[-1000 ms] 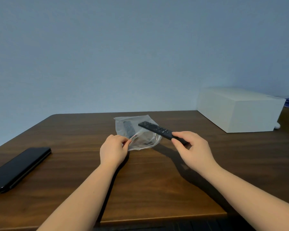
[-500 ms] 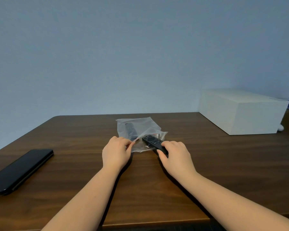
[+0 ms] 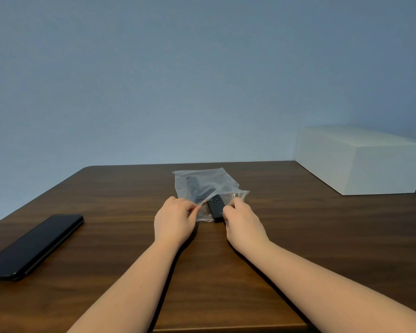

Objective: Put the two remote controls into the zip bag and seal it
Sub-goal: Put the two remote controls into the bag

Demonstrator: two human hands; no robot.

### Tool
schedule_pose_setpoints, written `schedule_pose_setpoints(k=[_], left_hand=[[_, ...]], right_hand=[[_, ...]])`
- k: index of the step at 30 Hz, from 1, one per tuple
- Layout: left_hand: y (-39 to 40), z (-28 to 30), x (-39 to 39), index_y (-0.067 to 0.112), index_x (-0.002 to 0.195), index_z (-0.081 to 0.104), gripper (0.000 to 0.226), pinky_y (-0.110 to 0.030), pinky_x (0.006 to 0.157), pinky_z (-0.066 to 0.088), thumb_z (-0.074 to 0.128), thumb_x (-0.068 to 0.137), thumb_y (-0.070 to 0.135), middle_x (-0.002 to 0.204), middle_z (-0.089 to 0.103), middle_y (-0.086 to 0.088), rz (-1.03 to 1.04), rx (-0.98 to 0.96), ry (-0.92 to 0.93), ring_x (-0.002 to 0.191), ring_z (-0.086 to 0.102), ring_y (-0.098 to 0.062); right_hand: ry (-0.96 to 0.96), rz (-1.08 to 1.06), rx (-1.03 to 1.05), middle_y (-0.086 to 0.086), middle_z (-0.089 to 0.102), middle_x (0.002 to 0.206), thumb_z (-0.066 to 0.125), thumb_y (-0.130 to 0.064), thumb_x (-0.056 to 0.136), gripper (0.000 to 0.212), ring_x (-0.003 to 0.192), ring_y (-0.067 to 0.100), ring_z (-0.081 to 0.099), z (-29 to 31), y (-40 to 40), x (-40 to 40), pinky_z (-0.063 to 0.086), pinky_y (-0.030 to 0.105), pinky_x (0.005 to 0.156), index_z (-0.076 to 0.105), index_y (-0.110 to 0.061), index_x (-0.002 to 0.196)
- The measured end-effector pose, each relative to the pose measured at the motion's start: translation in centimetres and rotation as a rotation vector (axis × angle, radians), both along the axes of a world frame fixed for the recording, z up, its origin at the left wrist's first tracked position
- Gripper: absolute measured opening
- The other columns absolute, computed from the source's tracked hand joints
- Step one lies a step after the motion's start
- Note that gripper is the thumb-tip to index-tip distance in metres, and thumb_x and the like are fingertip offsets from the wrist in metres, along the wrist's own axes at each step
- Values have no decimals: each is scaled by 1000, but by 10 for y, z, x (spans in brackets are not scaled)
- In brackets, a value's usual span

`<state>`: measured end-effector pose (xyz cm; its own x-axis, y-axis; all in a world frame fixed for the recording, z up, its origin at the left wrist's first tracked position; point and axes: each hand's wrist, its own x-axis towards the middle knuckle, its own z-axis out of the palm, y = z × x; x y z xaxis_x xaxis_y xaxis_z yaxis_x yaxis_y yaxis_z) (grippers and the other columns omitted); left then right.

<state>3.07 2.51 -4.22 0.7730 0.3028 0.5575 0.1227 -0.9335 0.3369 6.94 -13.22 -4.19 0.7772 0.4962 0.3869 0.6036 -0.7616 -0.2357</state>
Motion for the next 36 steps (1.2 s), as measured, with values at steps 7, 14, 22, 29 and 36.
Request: schedule_pose_setpoints(k=[7, 14, 22, 29, 36], left_hand=[[0, 1, 1, 27, 91, 71, 23, -27, 58, 40, 52, 89, 41, 86, 70, 8, -3, -18, 3, 81, 47, -10], [1, -1, 1, 26, 89, 71, 24, -29, 58, 43, 52, 89, 40, 84, 70, 6, -4, -8, -16, 81, 47, -12], [2, -2, 3, 26, 85, 70, 24, -26, 55, 35, 52, 89, 41, 78, 66, 8, -29, 35, -7, 76, 44, -11], [0, -3, 3, 27, 86, 71, 25, -28, 60, 43, 52, 88, 43, 81, 67, 9, -52, 56, 22, 85, 49, -13], [-1, -3, 4, 28, 94, 68, 20, -30, 66, 46, 55, 86, 40, 97, 66, 9, -75, 25, 68, 96, 50, -15]], right_hand=[[-33, 14, -40, 8, 54, 110, 51, -13, 91, 20, 106, 26, 50, 4, 12, 11, 47, 38, 85, 64, -10, 106], [111, -28, -109, 10, 51, 116, 46, -13, 91, 28, 110, 29, 49, 7, 24, 19, 47, 41, 86, 60, -13, 116], [183, -78, -224, 13, 38, 138, 39, -20, 93, 44, 127, 31, 37, 6, 31, 35, 40, 44, 98, 45, -21, 136], [77, -67, -74, 8, 52, 122, 40, -21, 92, 31, 111, 26, 50, 11, 16, 34, 50, 42, 85, 58, -17, 117], [36, -184, 161, 7, 47, 132, 49, -29, 93, 39, 116, 26, 49, 13, -34, 60, 47, 33, 77, 45, -28, 131]])
